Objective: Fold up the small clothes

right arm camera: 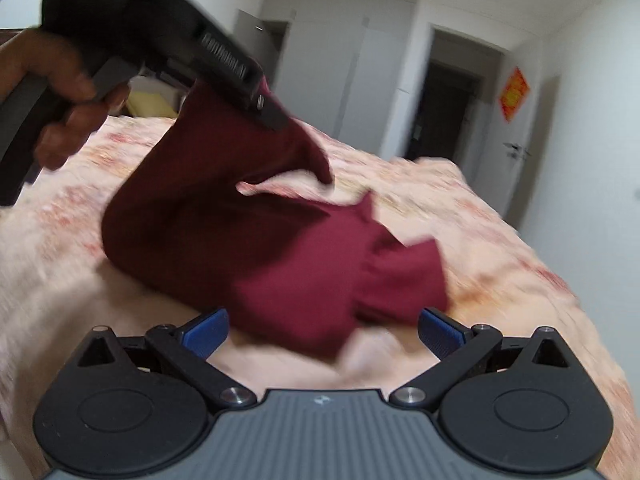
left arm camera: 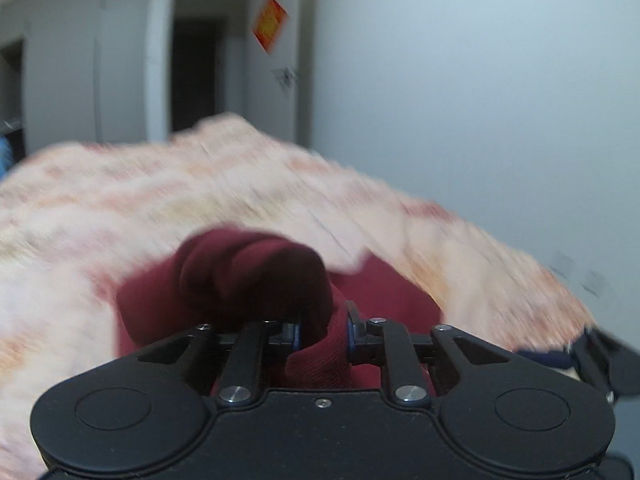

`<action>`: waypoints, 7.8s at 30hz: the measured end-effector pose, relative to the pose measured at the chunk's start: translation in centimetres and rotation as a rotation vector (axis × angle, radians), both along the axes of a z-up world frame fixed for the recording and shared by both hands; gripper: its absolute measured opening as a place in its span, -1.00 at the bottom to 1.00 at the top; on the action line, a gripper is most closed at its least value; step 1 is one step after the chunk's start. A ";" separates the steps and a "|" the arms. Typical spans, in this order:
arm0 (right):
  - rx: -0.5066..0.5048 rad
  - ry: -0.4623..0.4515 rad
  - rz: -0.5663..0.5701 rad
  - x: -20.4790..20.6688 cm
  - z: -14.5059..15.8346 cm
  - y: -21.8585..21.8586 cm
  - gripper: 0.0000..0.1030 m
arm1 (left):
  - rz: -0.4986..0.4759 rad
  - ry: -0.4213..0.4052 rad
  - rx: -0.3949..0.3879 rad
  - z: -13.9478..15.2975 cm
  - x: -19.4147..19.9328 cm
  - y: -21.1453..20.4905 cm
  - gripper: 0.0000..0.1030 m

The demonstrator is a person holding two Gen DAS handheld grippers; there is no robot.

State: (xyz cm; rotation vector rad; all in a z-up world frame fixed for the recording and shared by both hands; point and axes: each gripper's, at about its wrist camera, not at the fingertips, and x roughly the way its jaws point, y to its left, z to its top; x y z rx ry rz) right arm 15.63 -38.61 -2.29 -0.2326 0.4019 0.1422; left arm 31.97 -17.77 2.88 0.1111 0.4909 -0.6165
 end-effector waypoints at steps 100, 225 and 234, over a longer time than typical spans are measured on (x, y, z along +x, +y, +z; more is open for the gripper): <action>0.471 0.092 -0.206 3.6 1.5 -6.7 0.00 | 0.431 0.367 -0.265 -6.2 0.4 11.1 0.93; 0.744 0.134 -0.036 14.4 -3.7 -12.2 0.35 | 0.312 0.291 -0.231 -7.7 7.0 9.8 0.99; 0.744 0.134 -0.036 14.4 -3.7 -12.2 0.36 | 0.250 0.389 -0.188 -7.5 8.8 9.9 0.99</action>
